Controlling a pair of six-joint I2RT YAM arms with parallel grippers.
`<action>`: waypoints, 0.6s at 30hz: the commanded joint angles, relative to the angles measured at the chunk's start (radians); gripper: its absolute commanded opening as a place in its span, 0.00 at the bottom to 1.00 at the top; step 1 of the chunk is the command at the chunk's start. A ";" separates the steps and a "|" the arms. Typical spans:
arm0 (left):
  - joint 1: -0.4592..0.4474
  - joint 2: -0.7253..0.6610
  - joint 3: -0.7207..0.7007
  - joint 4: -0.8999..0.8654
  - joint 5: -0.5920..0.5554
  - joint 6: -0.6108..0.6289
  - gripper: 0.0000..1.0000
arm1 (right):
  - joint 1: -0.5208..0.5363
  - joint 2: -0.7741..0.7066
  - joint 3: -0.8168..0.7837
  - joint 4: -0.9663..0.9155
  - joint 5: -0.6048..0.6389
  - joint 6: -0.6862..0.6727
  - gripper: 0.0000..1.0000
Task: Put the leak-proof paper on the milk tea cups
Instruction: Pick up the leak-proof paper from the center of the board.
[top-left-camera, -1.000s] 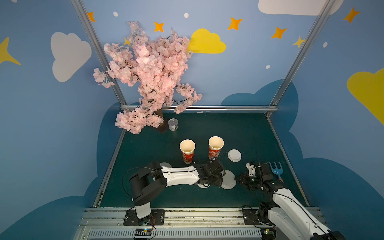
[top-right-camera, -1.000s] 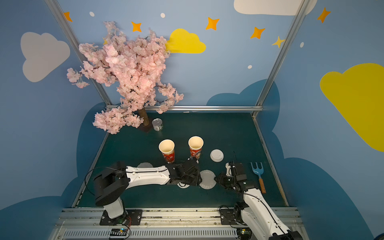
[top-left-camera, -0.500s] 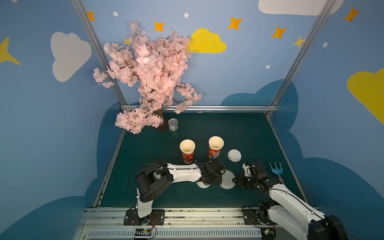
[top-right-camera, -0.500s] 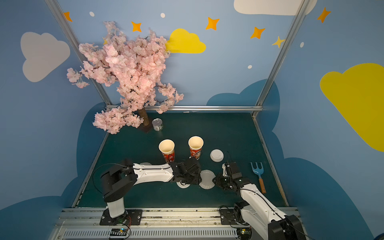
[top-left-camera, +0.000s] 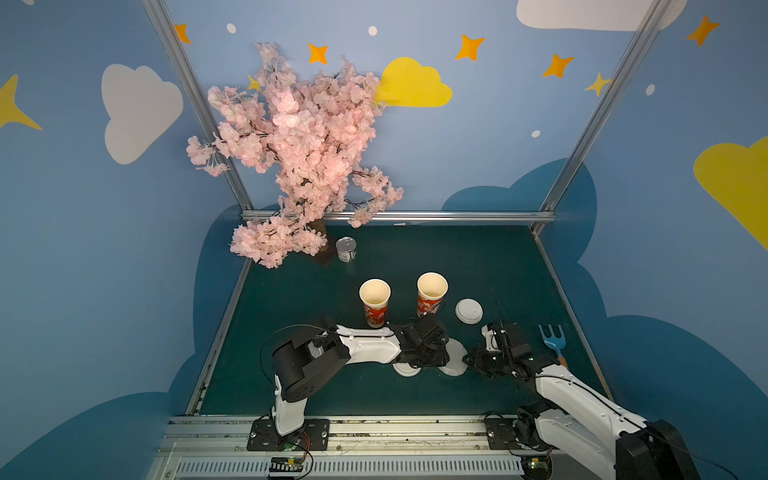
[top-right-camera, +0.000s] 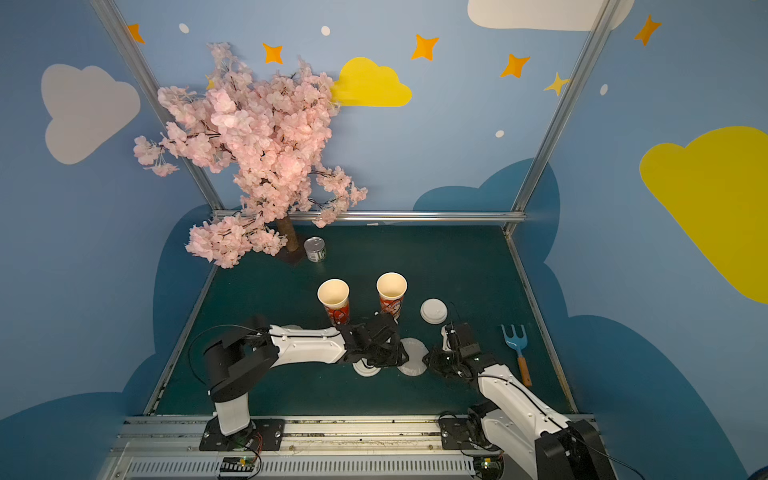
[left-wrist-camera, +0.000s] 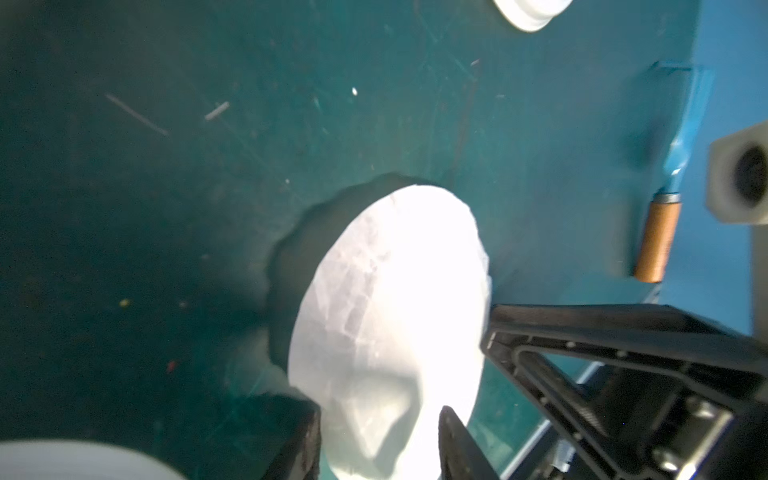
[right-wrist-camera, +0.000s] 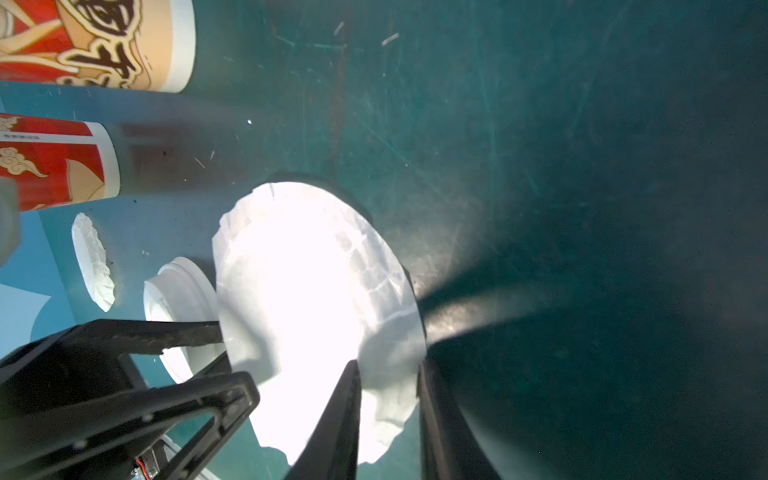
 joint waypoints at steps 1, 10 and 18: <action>0.013 -0.002 -0.063 0.105 0.036 -0.036 0.46 | 0.010 0.009 0.007 -0.022 0.015 0.008 0.26; 0.020 -0.066 -0.146 0.281 0.029 -0.040 0.46 | 0.010 0.011 0.007 -0.025 0.019 0.009 0.26; 0.023 -0.086 -0.204 0.458 0.037 -0.039 0.44 | 0.012 0.011 0.007 -0.027 0.022 0.011 0.26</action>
